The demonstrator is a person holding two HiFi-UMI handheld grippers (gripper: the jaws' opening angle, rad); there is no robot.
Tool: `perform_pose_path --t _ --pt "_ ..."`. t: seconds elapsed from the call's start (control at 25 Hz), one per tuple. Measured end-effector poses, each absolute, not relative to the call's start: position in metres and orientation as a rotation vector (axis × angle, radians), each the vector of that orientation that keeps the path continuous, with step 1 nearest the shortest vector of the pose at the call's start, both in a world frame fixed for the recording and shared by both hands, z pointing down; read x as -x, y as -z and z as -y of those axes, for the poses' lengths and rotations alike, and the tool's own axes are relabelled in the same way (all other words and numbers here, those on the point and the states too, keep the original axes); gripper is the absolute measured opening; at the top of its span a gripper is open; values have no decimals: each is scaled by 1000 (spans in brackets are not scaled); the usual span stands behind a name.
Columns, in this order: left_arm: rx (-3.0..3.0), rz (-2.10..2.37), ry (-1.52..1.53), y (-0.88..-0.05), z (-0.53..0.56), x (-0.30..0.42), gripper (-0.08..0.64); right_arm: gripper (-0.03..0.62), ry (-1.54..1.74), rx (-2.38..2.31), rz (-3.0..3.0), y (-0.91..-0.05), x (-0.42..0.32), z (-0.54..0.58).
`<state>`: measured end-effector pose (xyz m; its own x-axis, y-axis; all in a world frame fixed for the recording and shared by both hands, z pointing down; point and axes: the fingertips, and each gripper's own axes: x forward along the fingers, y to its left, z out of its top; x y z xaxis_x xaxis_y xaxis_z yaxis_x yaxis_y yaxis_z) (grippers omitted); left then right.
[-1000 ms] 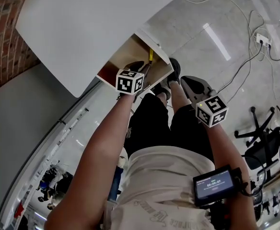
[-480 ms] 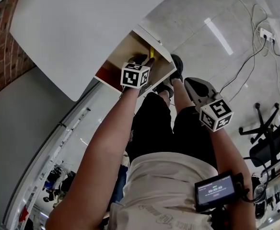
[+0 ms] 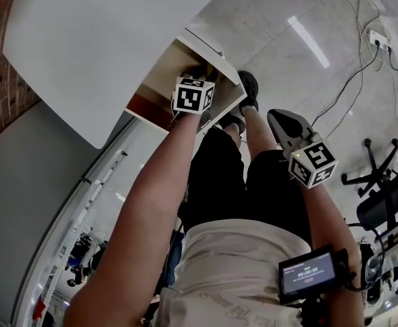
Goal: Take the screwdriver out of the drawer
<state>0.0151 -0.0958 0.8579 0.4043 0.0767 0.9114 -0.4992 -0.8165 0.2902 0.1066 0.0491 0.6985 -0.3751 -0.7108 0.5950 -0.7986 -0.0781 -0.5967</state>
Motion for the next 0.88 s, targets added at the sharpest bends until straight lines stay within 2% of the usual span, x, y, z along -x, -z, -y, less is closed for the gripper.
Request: perform_pose_path --t 0.32,0.52,0.88 --pt "-2119 367 -1506 -869 99 -10 136 6 -1479 -1728 2047 -700 -110 -52" --pt "-2129 371 -1526 -872 98 -11 84 6 -1481 -1740 2031 -701 -114 -53" --pt "-2076 372 -1566 -876 97 -14 76 6 -1485 -1734 2024 -703 -113 -53"
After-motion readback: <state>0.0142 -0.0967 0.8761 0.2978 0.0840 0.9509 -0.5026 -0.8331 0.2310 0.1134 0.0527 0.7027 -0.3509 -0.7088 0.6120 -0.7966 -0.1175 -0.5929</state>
